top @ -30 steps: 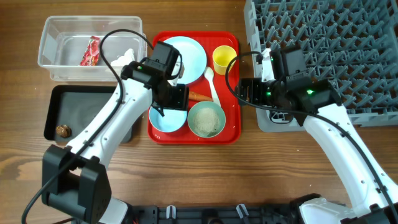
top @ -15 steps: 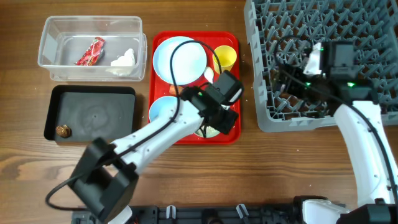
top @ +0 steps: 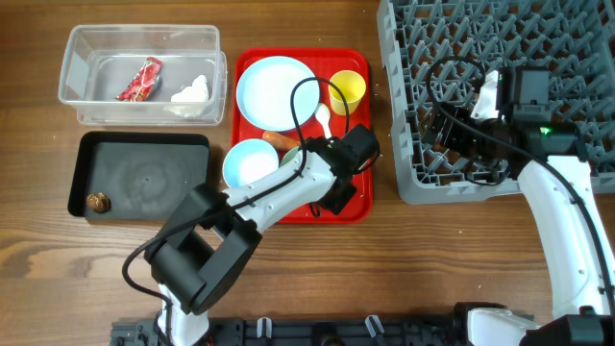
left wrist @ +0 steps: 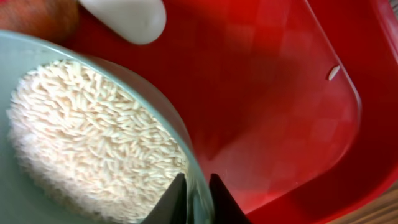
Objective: Sort waste into correct bins and load items into the dishwasher rack
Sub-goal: 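Return the blue bowl to the red tray and grasp the green rice bowl, then tip the green bowl over the black tray to pour out the rice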
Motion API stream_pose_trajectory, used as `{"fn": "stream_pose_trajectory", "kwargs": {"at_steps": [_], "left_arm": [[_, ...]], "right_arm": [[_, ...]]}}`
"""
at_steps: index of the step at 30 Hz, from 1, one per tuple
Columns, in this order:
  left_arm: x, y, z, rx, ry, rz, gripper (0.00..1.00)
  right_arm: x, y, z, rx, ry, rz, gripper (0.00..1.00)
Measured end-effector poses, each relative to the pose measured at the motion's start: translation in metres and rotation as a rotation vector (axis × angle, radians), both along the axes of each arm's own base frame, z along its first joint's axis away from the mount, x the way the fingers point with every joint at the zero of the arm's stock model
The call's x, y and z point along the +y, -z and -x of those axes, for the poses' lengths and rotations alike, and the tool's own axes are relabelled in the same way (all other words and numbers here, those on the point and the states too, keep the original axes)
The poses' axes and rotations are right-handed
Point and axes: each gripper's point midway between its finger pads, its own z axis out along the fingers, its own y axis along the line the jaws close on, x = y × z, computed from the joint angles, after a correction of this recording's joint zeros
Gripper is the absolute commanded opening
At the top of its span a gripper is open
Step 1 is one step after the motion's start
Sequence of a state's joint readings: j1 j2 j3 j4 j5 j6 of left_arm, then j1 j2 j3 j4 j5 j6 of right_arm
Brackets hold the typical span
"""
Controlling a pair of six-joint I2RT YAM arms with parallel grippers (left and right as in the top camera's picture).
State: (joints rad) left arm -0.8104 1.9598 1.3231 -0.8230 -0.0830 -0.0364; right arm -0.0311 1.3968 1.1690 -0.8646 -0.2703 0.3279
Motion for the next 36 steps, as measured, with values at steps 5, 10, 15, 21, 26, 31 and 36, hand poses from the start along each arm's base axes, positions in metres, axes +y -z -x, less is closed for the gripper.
{"fn": "stream_pose_trajectory", "kwargs": {"at_steps": [5, 10, 15, 21, 26, 31, 36], "left_arm": [[0.000, -0.002, -0.005, -0.021, 0.000, -0.007, 0.04], [-0.010, -0.022, -0.005, 0.001, -0.015, 0.012, 0.04], [-0.048, -0.067, 0.003, 0.032, -0.022, 0.119, 0.04], [0.008, -0.150, -0.037, 0.007, -0.280, 0.239, 0.04], [0.149, -0.167, -0.083, 0.061, -0.700, 0.288, 0.04], [0.259, -0.138, -0.090, 0.112, -0.995, 0.378, 0.04], [0.288, -0.090, -0.089, 0.148, -1.069, 0.611, 0.04]], "right_arm": [[0.000, 0.000, 0.000, 0.000, 0.000, 0.000, 1.00], [0.000, 0.000, 0.000, 0.000, 0.000, 0.000, 1.00], [0.000, 0.000, 0.001, 0.003, -0.001, -0.001, 1.00], [0.001, 0.001, 0.002, 0.006, -0.008, 0.001, 1.00], [0.001, 0.002, 0.004, 0.009, -0.037, 0.015, 1.00], [0.001, 0.003, 0.006, 0.014, -0.040, 0.017, 1.00], [0.001, 0.003, 0.006, 0.016, -0.040, 0.017, 1.00]]}}
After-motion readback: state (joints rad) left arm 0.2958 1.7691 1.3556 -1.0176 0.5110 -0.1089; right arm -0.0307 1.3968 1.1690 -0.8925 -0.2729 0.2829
